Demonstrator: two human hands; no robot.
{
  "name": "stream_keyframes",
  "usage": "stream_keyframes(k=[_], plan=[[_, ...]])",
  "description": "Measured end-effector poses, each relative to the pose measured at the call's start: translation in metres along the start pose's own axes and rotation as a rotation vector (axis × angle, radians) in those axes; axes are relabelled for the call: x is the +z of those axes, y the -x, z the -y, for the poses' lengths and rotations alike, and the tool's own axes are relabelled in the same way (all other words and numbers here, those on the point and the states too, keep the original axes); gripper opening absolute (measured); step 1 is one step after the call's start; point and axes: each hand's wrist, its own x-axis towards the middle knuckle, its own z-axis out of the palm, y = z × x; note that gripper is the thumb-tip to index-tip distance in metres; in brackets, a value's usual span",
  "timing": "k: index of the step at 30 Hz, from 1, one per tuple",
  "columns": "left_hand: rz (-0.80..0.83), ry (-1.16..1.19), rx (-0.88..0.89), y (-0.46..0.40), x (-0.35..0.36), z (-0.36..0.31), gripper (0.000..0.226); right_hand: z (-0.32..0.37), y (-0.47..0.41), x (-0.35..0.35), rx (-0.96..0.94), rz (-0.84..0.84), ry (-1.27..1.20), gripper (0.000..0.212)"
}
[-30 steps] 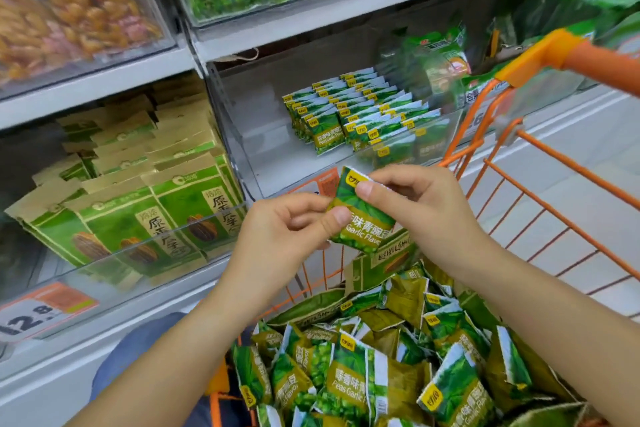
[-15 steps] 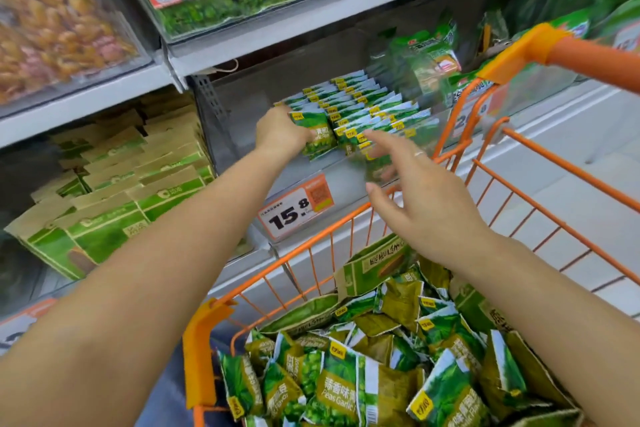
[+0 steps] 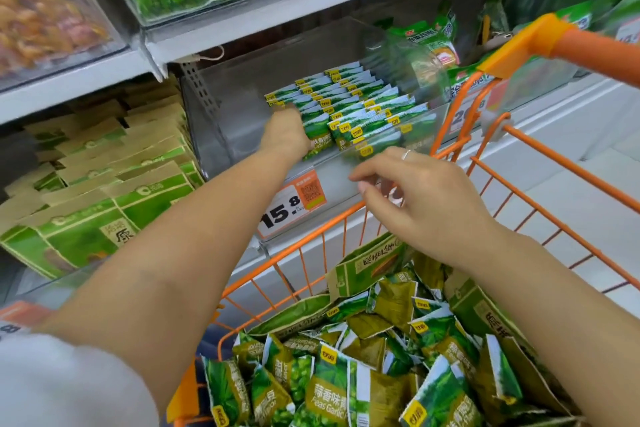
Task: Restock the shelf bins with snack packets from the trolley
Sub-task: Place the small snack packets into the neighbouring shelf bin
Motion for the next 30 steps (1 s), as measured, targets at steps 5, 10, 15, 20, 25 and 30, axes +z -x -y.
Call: stream_keyframes(k=[5,10,15,20,25,30], plan=[[-0.101,0.092,0.069,0.020,-0.031,0.002,0.062,0.017,-0.004,-0.009,0.112,0.403,0.012,0.022],[-0.261,0.345,0.503,0.114,-0.065,0.005,0.021,0.039,0.014,0.016,0.144,0.990,-0.019,0.039],[0.034,0.598,0.637,0.211,-0.043,0.029,0.009,0.042,0.033,0.045,0.187,1.268,-0.231,0.041],[0.234,0.758,0.411,0.225,-0.028,0.046,0.010,0.037,0.024,0.039,0.187,1.134,-0.323,0.009],[0.269,0.872,0.215,0.225,-0.036,0.044,0.022,0.028,0.004,0.009,0.289,0.692,-0.608,0.003],[0.246,0.688,0.342,0.217,-0.042,0.043,0.023,0.035,-0.003,-0.003,0.306,0.391,-0.660,0.006]])
